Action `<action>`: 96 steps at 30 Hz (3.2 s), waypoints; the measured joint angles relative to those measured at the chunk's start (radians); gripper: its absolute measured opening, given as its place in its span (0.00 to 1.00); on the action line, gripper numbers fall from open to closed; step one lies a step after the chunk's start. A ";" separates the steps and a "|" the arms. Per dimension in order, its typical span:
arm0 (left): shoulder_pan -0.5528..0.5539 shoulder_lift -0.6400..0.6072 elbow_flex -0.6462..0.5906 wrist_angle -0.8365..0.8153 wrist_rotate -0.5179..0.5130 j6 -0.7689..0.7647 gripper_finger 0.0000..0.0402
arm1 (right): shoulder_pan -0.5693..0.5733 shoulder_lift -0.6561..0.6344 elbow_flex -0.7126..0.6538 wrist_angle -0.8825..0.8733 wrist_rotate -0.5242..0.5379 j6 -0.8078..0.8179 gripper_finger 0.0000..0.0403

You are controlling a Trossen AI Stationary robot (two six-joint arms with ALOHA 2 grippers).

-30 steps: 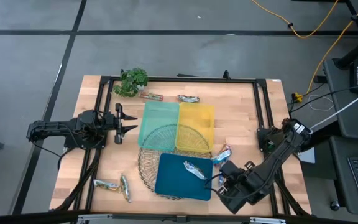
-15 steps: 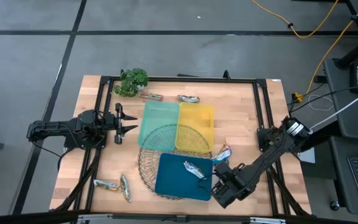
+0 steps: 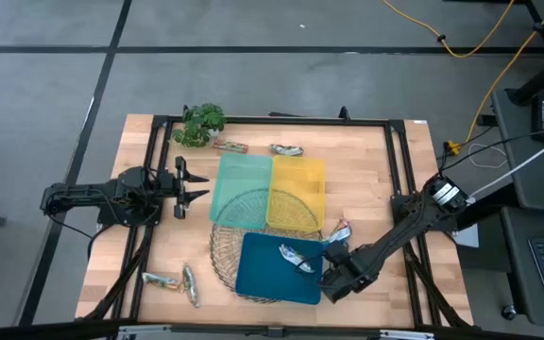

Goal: Pick and place Granola Bars by type
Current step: Put the blue granola bar into the blue bin

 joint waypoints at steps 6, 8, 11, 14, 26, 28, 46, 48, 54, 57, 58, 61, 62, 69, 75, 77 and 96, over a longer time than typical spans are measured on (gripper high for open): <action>0.000 0.000 0.000 0.000 0.000 0.000 0.36 | -0.004 -0.001 -0.067 0.121 0.000 0.000 0.62; 0.000 0.000 0.000 0.000 0.000 0.000 0.36 | -0.005 -0.001 -0.092 0.171 0.000 0.000 0.61; 0.000 0.000 0.000 0.000 0.000 0.000 0.36 | -0.005 -0.002 -0.109 0.200 0.000 0.000 0.59; 0.000 0.000 0.000 0.000 0.000 0.000 0.36 | -0.005 -0.002 -0.109 0.201 0.000 0.000 0.55; 0.000 0.000 0.000 0.000 0.000 0.000 0.36 | -0.005 0.000 -0.082 0.191 -0.015 -0.005 0.35; 0.000 0.000 0.000 0.000 0.000 0.000 0.36 | -0.005 0.000 -0.067 0.177 -0.029 -0.019 0.32; 0.000 0.000 0.000 0.000 0.000 0.000 0.36 | 0.079 -0.058 0.218 -0.293 -0.051 -0.077 0.28; 0.000 0.000 0.000 0.000 0.000 0.000 0.36 | 0.087 -0.076 0.254 -0.338 -0.032 -0.077 0.28; 0.000 0.000 0.000 0.000 0.000 0.000 0.36 | 0.094 -0.143 0.342 -0.436 0.061 -0.081 0.28; 0.000 0.000 0.000 0.000 0.000 0.000 0.36 | 0.094 -0.182 0.379 -0.463 0.121 -0.110 0.28; 0.000 0.000 0.000 0.000 0.000 0.000 0.36 | 0.093 -0.194 0.390 -0.468 0.137 -0.126 0.28; 0.000 0.000 0.000 0.000 0.000 0.000 0.36 | 0.092 -0.230 0.424 -0.499 0.199 -0.150 0.28; 0.000 0.000 0.000 0.000 0.000 0.000 0.36 | 0.091 -0.244 0.431 -0.503 0.218 -0.160 0.28; 0.000 0.000 0.000 0.000 0.000 0.000 0.36 | 0.054 -0.339 0.440 -0.496 0.268 -0.253 0.28; 0.000 0.000 0.000 0.000 0.000 0.000 0.36 | -0.036 -0.380 0.440 -0.389 0.226 -0.502 0.28; 0.000 0.000 0.000 0.000 0.000 0.000 0.36 | -0.084 -0.382 0.440 -0.324 0.183 -0.597 0.28; 0.000 0.000 0.000 0.000 0.000 0.000 0.36 | -0.430 -0.353 0.440 0.164 -0.097 -1.082 0.28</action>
